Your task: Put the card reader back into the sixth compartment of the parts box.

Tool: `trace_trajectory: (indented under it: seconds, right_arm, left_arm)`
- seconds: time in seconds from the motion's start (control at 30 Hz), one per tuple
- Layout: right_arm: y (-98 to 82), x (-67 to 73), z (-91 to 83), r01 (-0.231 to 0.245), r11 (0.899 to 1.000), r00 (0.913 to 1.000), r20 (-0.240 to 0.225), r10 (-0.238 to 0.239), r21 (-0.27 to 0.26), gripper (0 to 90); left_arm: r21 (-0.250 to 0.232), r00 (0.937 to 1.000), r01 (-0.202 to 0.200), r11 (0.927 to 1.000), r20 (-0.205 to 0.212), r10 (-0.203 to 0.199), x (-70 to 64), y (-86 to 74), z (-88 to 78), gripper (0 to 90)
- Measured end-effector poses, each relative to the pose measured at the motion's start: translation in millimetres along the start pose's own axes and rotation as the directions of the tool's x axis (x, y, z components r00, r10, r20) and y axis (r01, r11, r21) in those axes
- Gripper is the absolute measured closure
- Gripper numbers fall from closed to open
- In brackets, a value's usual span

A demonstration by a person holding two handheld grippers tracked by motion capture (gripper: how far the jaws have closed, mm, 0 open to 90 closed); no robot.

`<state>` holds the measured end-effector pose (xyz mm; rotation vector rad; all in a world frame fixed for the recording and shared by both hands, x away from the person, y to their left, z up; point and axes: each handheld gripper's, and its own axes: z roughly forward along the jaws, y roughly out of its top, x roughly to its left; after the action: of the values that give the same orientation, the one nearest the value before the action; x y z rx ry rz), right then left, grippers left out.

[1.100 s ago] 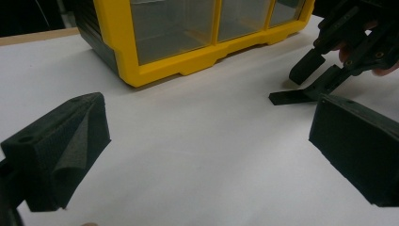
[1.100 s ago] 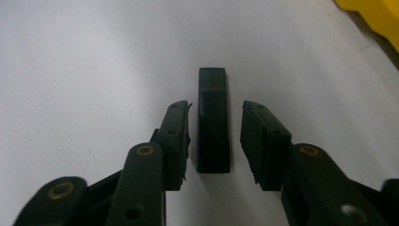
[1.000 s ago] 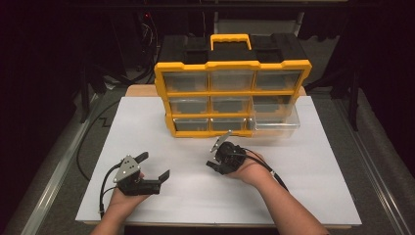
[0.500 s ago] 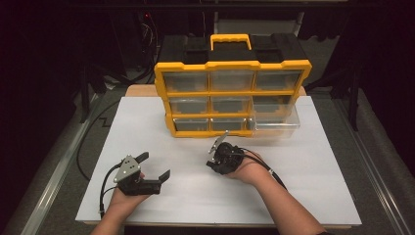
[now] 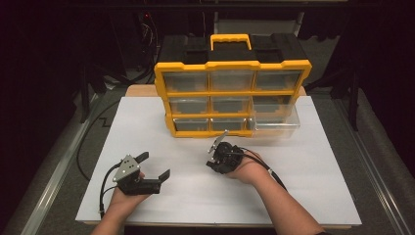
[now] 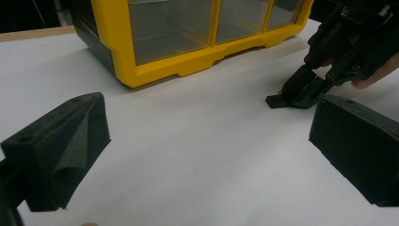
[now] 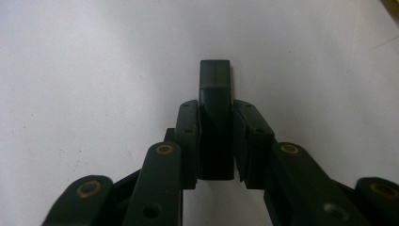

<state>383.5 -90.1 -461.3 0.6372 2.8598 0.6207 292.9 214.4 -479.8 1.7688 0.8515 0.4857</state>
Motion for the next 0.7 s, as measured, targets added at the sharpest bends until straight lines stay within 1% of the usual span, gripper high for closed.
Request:
trace_trajectory:
  seconds: [0.07, 0.17, 0.2, 0.23, 0.27, 0.3, 0.33, 0.4, 0.43, 0.5, 0.57, 0.7]
  right_arm:
    - [0.7, 2.8, -0.5, 0.004, 1.000, 0.9999, 0.017, -0.004, 0.005, 74.5]
    - [1.6, 4.4, -1.4, 0.036, 0.999, 0.9987, 0.036, -0.036, 0.000, 74.4]
    - [1.7, 5.4, -2.7, 0.038, 0.999, 0.9984, 0.042, -0.038, -0.001, 74.4]
    - [1.4, 6.2, -4.5, 0.040, 0.999, 0.9984, 0.040, -0.040, -0.007, 74.4]
    - [1.0, 6.0, -6.4, 0.051, 0.999, 0.9984, 0.027, -0.050, -0.016, 74.4]
    - [0.6, 7.0, -9.0, 0.045, 0.999, 0.9988, 0.020, -0.045, -0.017, 74.4]
    - [-0.3, 6.9, -11.5, 0.052, 0.999, 0.9985, 0.019, -0.051, -0.018, 74.4]
    - [-2.4, 7.4, -17.1, 0.041, 0.999, 0.9991, 0.014, -0.040, -0.027, 74.4]
    - [-3.7, 7.4, -19.4, 0.047, 0.998, 0.9989, 0.013, -0.046, -0.034, 74.4]
    - [-5.8, 8.6, -25.2, 0.038, 0.999, 0.9993, 0.006, -0.038, -0.029, 74.3]
    - [-9.3, 9.3, -29.6, 0.031, 0.999, 0.9995, 0.005, -0.031, -0.035, 74.3]
    - [-16.5, 9.4, -34.8, 0.025, 0.999, 0.9997, -0.006, -0.025, -0.027, 74.3]
  left_arm:
    - [-0.002, 1.0000, 0.000, 1.0000, 0.000, 0.000, 0.4, 0.1, 0.3, 0.2]
    - [-0.003, 1.0000, 0.001, 1.0000, 0.000, -0.001, 0.6, 0.0, 0.3, 0.2]
    - [-0.004, 1.0000, 0.001, 1.0000, 0.000, -0.001, 0.7, 0.0, 0.2, 0.2]
    - [-0.005, 1.0000, 0.004, 1.0000, 0.000, -0.004, 0.8, 0.1, 0.0, 0.2]
    - [-0.007, 1.0000, 0.004, 1.0000, -0.001, -0.004, 1.0, 0.1, 0.0, 0.2]
    - [-0.007, 1.0000, 0.004, 1.0000, -0.001, -0.004, 0.9, 0.1, 0.0, 0.2]
    - [-0.007, 1.0000, 0.003, 1.0000, 0.000, -0.003, 0.8, 0.1, 0.0, 0.2]
    - [-0.005, 1.0000, 0.001, 1.0000, 0.002, -0.001, 0.5, 0.0, -0.1, 0.2]
    - [-0.006, 1.0000, 0.000, 1.0000, 0.002, 0.000, 0.5, 0.0, -0.1, 0.2]
    - [-0.006, 1.0000, 0.000, 1.0000, 0.003, 0.000, 0.8, -0.1, 0.1, 0.2]
    - [-0.007, 1.0000, -0.002, 1.0000, 0.002, 0.002, 0.9, -0.2, 0.3, 0.2]
    - [-0.010, 1.0000, -0.005, 0.9999, 0.002, 0.005, 0.5, -0.2, 0.1, 0.2]
